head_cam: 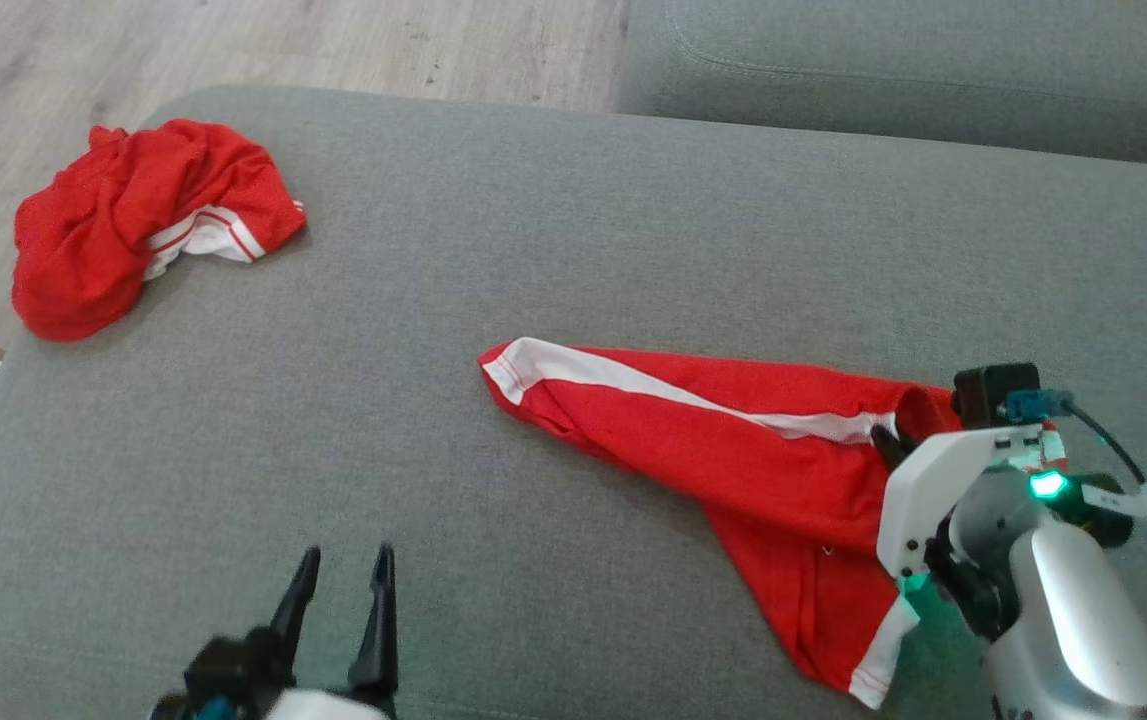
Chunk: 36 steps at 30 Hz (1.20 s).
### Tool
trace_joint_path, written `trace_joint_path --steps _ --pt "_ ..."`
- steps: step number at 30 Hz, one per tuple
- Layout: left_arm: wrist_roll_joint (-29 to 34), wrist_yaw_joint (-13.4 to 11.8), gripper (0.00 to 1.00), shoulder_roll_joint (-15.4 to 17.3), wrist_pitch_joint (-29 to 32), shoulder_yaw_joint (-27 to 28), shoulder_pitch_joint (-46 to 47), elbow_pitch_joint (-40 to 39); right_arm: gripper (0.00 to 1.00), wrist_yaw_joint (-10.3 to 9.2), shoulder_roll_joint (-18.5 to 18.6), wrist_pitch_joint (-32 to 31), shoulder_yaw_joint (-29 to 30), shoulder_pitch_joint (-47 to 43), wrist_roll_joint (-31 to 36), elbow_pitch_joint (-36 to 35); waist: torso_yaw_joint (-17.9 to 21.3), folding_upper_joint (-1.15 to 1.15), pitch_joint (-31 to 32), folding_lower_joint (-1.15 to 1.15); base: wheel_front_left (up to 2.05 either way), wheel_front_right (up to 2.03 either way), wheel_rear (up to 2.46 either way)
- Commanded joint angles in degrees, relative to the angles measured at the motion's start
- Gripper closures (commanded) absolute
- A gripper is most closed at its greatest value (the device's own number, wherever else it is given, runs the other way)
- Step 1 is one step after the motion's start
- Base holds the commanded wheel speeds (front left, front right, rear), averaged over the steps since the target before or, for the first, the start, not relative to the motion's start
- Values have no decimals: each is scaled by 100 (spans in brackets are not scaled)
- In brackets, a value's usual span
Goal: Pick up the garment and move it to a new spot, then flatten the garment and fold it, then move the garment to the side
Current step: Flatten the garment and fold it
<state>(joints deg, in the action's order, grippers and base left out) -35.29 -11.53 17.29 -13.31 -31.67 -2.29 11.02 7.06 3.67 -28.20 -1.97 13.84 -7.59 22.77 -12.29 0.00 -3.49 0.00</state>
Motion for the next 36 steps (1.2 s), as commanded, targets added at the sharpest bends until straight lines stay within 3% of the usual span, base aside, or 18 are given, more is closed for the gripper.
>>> trace_joint_path --steps 1,9,14,18,24,36 --pt "25 20 0 26 -24 164 380 -170 100 43 62 77 -162 314 -26 -200 25 0 -14 0 0 0 0" --pt "-217 294 0 -249 511 61 1218 42 100 43 257 325 -380 174 -163 -393 277 0 -66 0 0 0 0" --pt "-741 508 0 -644 1292 50 1901 611 100 43 295 369 -515 133 -198 -554 491 0 -172 0 0 0 0" --pt "-980 480 0 -837 1882 91 2531 1347 100 43 245 408 -699 281 -222 -580 714 0 -312 0 0 0 0" --pt "-1186 425 0 -983 1986 290 2981 1962 100 43 213 483 -831 459 -230 -521 882 0 -487 0 0 0 0" --pt "-1271 660 0 -1082 1831 344 3483 2592 100 43 167 602 -984 719 -221 -343 1064 0 -703 0 0 0 0"
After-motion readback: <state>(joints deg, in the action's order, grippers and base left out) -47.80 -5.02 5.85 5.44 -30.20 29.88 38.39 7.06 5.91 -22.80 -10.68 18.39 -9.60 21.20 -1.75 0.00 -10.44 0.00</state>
